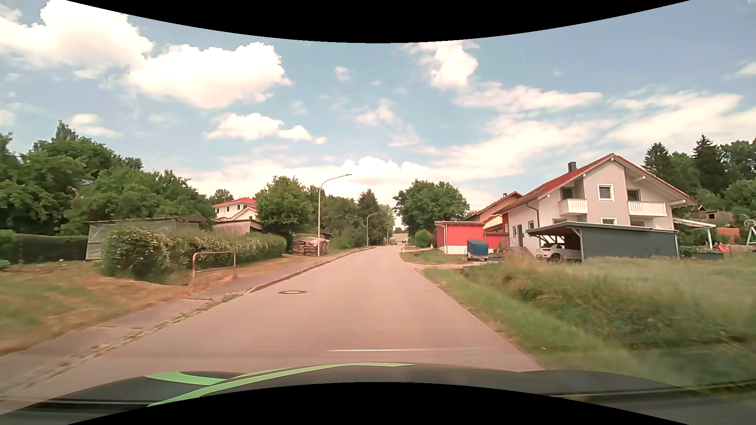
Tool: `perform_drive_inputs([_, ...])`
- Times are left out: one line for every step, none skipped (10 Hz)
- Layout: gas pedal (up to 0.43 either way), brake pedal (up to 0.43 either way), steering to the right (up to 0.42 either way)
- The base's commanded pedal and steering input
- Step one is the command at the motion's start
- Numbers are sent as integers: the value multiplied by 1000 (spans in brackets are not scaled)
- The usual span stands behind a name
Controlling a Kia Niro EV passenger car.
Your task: Follow the waypoints while adhering to traffic rules and regulations
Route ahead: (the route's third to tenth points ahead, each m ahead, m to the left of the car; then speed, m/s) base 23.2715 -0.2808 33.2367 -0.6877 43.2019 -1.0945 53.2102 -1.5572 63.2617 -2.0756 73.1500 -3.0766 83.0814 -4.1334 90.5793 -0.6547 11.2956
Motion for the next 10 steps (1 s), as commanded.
perform_drive_inputs([169,0,5])
perform_drive_inputs([169,0,7])
perform_drive_inputs([169,0,8])
perform_drive_inputs([157,0,8])
perform_drive_inputs([157,0,10])
perform_drive_inputs([150,0,10])
perform_drive_inputs([138,0,10])
perform_drive_inputs([138,0,11])
perform_drive_inputs([138,0,10])
perform_drive_inputs([138,0,10])
